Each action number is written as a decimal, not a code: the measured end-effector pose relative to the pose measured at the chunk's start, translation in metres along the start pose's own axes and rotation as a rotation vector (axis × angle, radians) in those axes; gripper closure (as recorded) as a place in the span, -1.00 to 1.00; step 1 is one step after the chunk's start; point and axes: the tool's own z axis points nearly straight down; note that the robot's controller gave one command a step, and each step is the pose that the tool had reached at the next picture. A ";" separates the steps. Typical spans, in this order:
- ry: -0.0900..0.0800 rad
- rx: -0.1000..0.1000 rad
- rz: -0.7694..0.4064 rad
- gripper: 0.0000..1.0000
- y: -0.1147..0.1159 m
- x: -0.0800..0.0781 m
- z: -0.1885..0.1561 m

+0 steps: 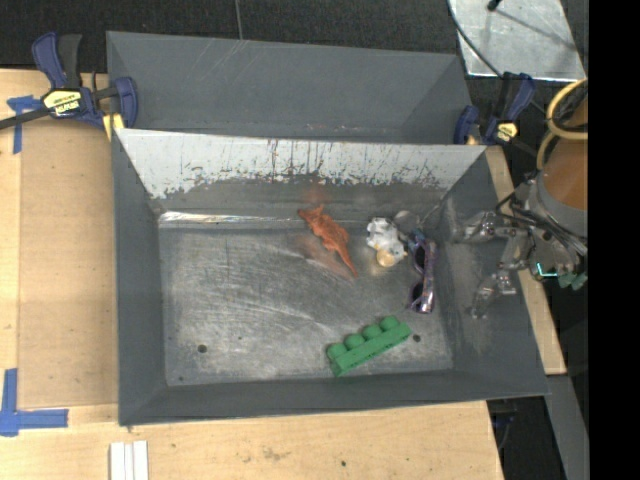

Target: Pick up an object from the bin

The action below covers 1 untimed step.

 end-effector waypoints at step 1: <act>-0.008 0.002 -0.003 -1.00 0.001 -0.002 -0.004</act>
Offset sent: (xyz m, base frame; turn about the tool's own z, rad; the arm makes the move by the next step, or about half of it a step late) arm -0.0226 0.0762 -0.1441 -0.0004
